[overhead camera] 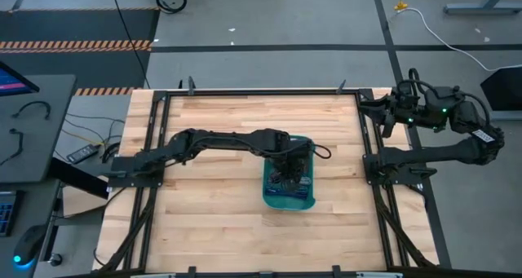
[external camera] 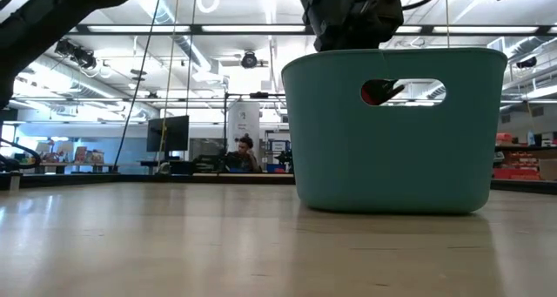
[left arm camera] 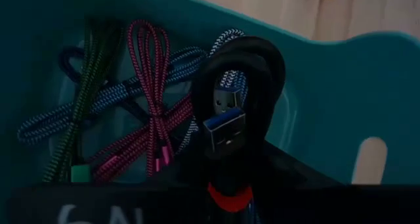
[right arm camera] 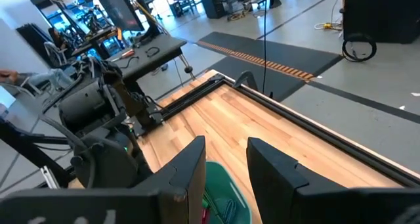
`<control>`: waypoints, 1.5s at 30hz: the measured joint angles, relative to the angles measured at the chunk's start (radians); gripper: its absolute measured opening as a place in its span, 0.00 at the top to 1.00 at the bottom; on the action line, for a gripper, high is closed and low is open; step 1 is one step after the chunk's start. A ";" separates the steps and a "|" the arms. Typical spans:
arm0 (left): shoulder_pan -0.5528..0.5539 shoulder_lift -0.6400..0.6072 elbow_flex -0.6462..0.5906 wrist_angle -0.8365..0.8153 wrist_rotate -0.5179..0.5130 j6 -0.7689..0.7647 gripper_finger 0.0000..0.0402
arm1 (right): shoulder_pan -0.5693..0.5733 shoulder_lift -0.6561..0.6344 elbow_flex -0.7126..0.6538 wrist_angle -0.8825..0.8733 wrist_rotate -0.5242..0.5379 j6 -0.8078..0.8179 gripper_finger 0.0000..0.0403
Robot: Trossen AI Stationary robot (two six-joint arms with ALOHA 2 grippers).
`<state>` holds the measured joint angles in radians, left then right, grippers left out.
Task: Pick and place USB-C Cables
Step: Put the black USB cable into the light green bin, then return to Home Position
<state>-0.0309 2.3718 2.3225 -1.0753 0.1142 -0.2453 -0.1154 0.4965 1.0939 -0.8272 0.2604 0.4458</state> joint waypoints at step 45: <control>0.116 -0.347 0.007 -0.104 -0.196 0.037 0.68 | 0.002 -0.091 -0.471 0.420 -0.436 -0.069 0.72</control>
<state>0.0853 2.0253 2.3299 -1.1792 -0.0818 -0.2086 -0.1135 0.4058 0.6225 -0.4070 -0.1756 0.3770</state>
